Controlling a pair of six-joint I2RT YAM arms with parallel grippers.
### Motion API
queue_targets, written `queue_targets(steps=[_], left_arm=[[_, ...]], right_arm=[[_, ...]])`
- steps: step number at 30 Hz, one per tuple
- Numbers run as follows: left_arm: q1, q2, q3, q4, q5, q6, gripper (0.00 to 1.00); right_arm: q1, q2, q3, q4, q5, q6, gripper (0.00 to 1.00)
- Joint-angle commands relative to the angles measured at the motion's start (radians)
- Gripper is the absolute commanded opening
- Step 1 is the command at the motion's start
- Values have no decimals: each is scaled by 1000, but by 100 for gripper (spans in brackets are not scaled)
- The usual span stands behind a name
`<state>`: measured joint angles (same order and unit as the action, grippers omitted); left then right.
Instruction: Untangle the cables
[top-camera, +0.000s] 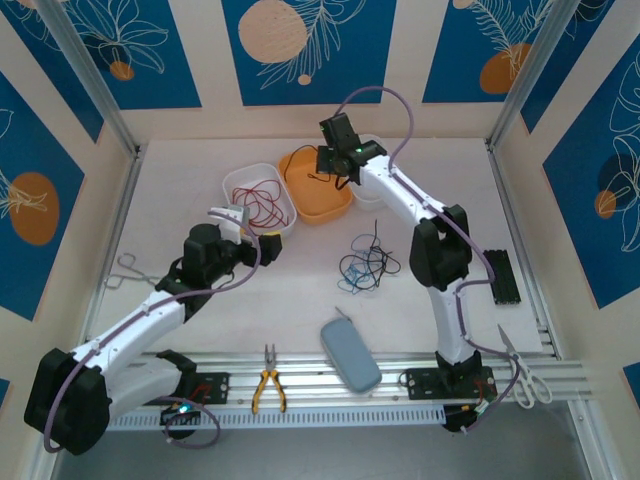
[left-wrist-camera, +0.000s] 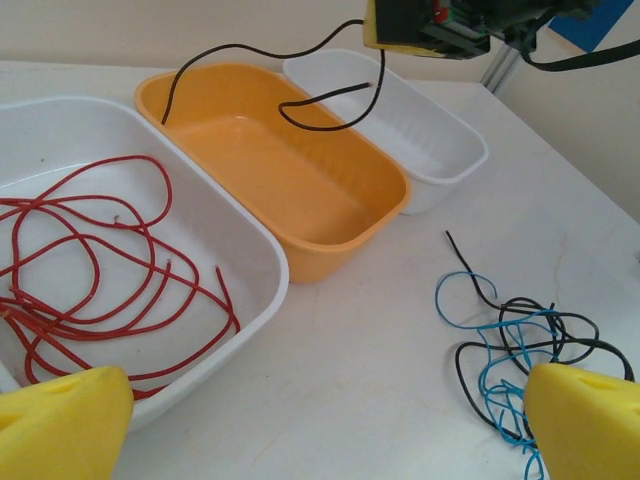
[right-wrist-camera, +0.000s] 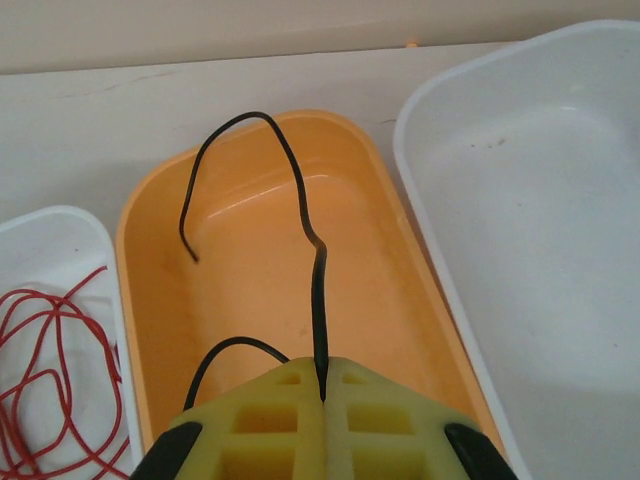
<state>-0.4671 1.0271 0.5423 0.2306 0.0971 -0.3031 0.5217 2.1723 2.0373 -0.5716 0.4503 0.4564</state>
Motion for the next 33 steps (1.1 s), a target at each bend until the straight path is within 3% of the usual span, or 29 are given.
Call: queue_targets(steps=[1, 13, 20, 26, 33], left_arm=[[-4, -19, -9, -10, -32, 30, 100], [-3, -25, -16, -20, -46, 35, 100], [-3, -20, -17, -22, -39, 33, 100], [-4, -16, -16, -22, -27, 24, 100], [-3, -17, -18, -25, -22, 19, 100]], right_arm=[[12, 65, 66, -32, 42, -42, 0], [8, 164, 88, -92, 37, -41, 0], [11, 126, 21, -137, 74, 8, 0], [18, 41, -110, -76, 96, 29, 0], [21, 37, -131, -52, 77, 13, 3]])
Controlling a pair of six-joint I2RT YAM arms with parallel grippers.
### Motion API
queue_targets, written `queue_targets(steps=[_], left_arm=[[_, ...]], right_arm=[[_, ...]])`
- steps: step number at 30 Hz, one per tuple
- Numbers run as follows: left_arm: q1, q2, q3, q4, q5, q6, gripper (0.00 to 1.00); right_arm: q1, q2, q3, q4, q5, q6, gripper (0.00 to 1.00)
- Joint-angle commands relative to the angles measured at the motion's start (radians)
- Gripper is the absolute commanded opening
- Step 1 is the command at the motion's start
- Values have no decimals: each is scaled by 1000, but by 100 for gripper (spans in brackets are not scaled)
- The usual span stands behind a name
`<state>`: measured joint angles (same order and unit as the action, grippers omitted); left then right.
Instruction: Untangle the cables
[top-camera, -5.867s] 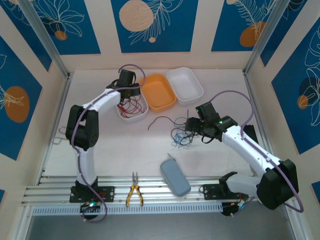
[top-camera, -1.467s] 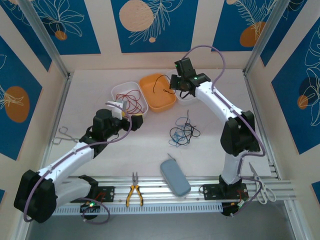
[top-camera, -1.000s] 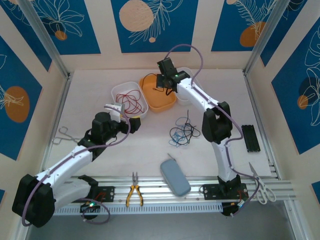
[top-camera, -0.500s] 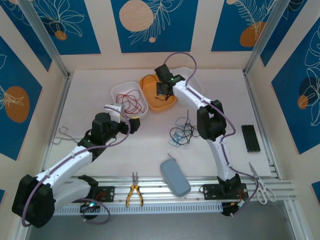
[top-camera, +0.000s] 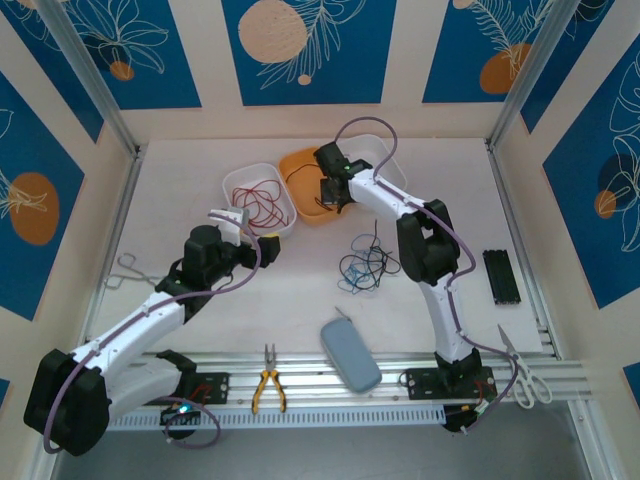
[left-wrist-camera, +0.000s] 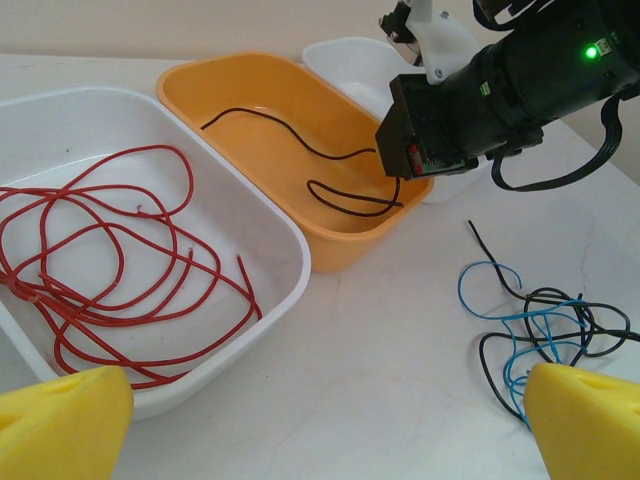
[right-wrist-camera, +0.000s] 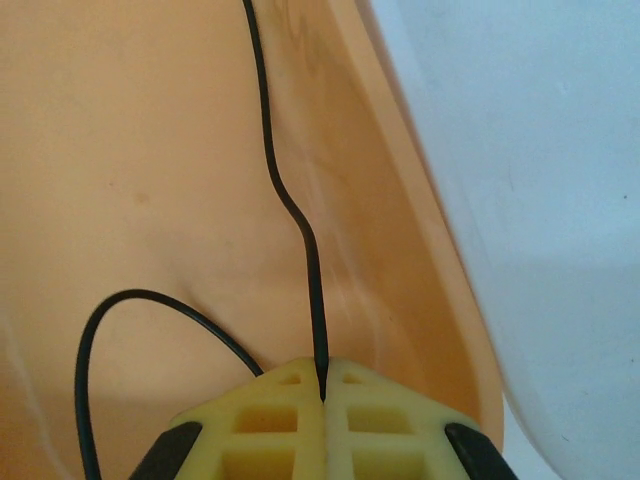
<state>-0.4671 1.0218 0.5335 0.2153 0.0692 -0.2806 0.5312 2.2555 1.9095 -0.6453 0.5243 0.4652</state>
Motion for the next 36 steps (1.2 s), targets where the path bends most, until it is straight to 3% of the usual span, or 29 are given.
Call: queue_targets(steps=[1, 7, 12, 25, 36], left_arm=[[-2, -14, -9, -11, 6, -4, 100], [-3, -17, -9, -17, -3, -9, 100], [-3, -21, -9, -19, -30, -23, 100], [-3, -20, -9, 5, -108, -74, 100], [-7, 7, -23, 40, -48, -89, 100]], right_arm=[[13, -45, 1, 21, 0, 0, 8], [20, -58, 44, -1, -4, -28, 32], [21, -114, 39, -25, 11, -34, 38], [14, -449, -310, -19, -39, 66, 42], [-45, -717, -682, -142, -74, 185, 40]])
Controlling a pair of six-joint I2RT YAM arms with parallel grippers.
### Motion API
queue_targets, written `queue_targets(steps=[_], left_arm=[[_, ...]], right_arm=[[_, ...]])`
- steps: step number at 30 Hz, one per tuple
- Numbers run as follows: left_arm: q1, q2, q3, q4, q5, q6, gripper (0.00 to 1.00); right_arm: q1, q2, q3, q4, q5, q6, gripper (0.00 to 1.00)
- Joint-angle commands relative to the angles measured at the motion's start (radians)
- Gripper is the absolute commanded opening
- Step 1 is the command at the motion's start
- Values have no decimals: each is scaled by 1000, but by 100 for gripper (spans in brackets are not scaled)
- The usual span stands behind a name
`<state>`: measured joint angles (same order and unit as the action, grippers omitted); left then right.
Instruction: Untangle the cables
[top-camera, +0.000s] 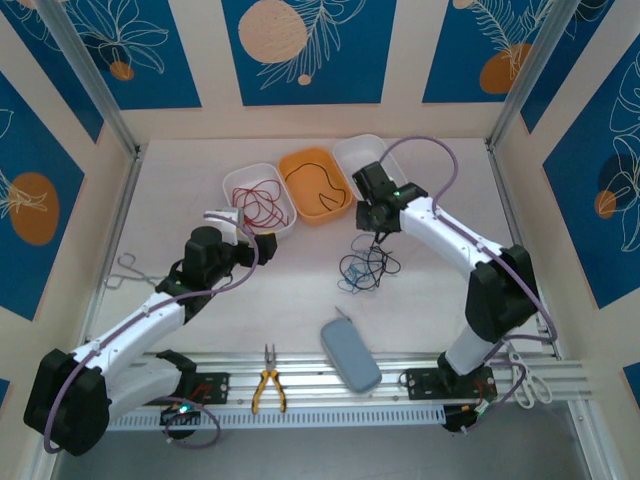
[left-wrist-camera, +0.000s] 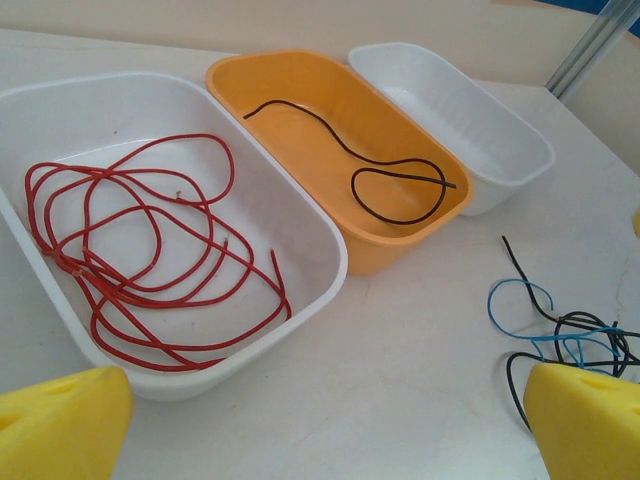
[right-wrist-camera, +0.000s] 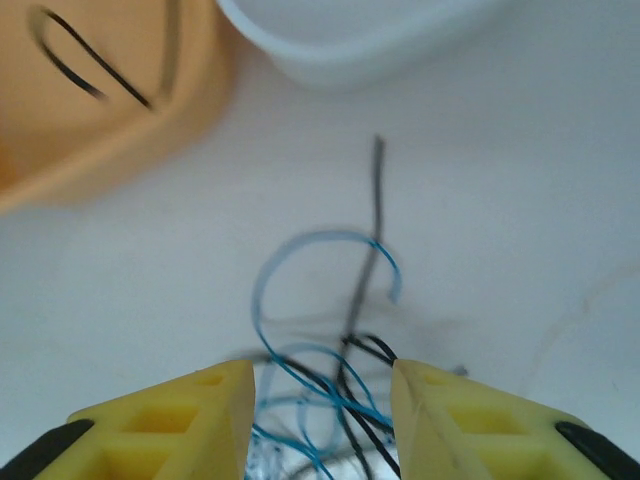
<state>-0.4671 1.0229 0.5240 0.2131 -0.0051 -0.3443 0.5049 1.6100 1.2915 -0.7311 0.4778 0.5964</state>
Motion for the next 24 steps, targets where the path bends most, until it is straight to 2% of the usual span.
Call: queue_targets(steps=[1, 8, 16, 22, 24], left_arm=[[-6, 12, -13, 45, 31, -28, 100], [-11, 53, -12, 65, 36, -45, 100], [-11, 78, -1, 78, 42, -56, 100], [-11, 95, -1, 84, 56, -70, 100], [-11, 96, -2, 88, 59, -73, 100]], right_arm=[[-27, -94, -93, -57, -36, 57, 40], [-85, -235, -288, -31, -66, 33, 40], [-115, -297, -424, 3, -81, 15, 42], [-130, -296, -493, 83, -155, 5, 47], [-134, -288, -499, 98, -158, 14, 52]])
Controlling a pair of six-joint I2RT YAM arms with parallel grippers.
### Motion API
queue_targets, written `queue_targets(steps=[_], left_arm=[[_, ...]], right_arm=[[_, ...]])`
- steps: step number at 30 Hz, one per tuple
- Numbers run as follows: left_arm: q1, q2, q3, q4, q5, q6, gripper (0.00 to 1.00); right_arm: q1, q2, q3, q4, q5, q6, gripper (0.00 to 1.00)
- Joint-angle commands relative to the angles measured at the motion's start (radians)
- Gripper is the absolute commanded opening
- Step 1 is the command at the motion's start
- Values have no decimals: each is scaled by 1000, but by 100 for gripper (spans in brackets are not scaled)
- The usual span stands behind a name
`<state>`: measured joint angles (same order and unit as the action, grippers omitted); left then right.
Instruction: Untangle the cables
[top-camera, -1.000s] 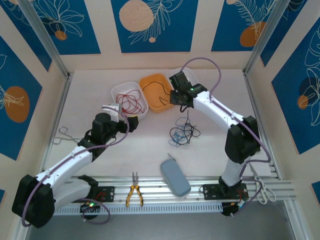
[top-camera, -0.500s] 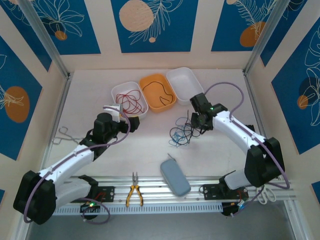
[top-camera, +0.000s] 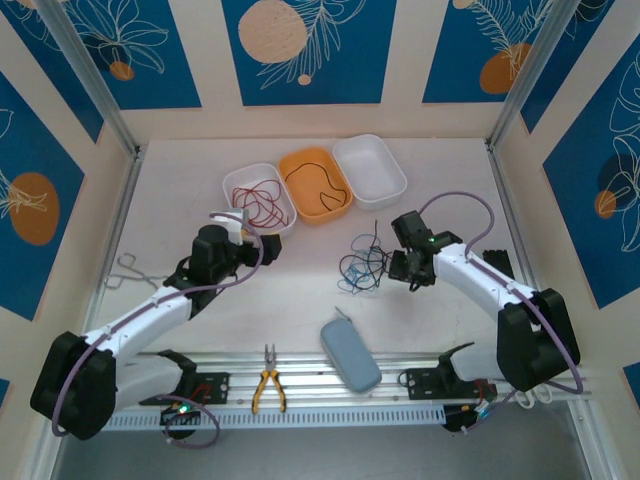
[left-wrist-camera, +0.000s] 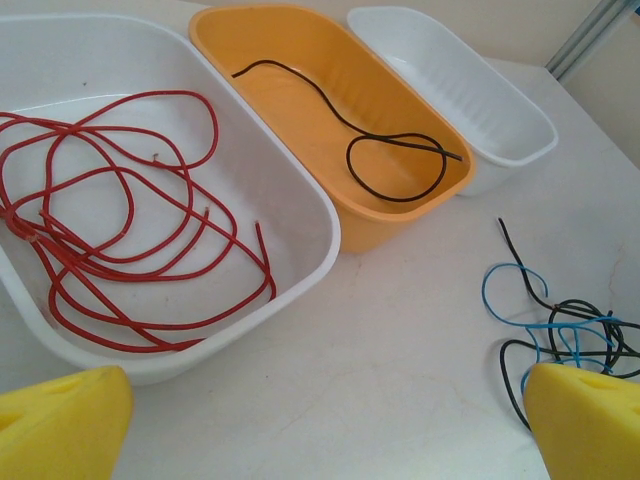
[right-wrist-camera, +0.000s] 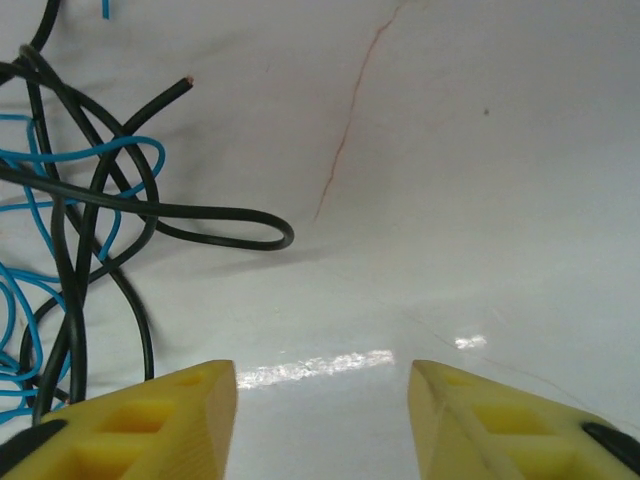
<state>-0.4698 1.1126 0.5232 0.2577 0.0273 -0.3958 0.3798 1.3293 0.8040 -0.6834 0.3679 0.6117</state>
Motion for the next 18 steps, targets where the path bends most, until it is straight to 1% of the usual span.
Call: queue_targets(steps=[1, 5, 18], left_arm=[[-7, 4, 0, 43, 28, -21, 100], [-9, -3, -4, 37, 25, -23, 100], [-8, 0, -7, 37, 25, -28, 100]], right_arm=[[-12, 1, -11, 51, -50, 1, 53], [-28, 48, 4, 56, -65, 4, 53], [-53, 203, 91, 166, -110, -23, 54]])
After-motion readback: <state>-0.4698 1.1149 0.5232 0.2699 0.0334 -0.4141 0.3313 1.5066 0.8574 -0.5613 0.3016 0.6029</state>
